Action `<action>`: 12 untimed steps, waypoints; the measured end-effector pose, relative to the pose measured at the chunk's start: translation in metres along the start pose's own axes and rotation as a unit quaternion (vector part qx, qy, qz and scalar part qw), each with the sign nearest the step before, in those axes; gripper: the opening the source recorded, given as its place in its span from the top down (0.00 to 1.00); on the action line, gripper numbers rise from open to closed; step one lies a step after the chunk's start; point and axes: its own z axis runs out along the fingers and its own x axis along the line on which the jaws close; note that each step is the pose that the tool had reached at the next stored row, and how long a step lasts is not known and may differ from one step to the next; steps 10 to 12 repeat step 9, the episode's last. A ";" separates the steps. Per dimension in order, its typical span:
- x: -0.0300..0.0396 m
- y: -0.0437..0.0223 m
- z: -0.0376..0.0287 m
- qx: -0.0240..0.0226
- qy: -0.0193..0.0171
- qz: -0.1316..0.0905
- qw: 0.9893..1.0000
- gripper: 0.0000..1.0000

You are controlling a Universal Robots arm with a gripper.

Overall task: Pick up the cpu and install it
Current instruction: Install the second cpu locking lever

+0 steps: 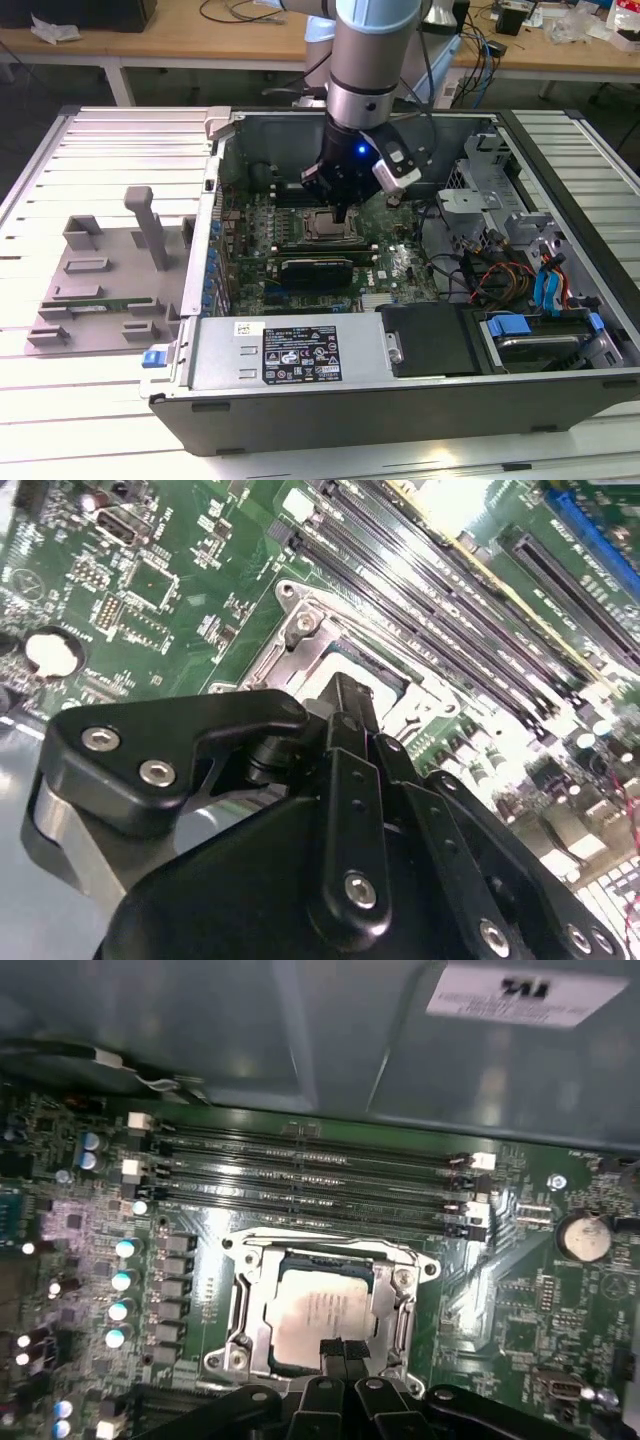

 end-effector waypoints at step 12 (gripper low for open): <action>0.0004 0.0002 -0.0103 0.001 0.000 0.000 1.000 0.89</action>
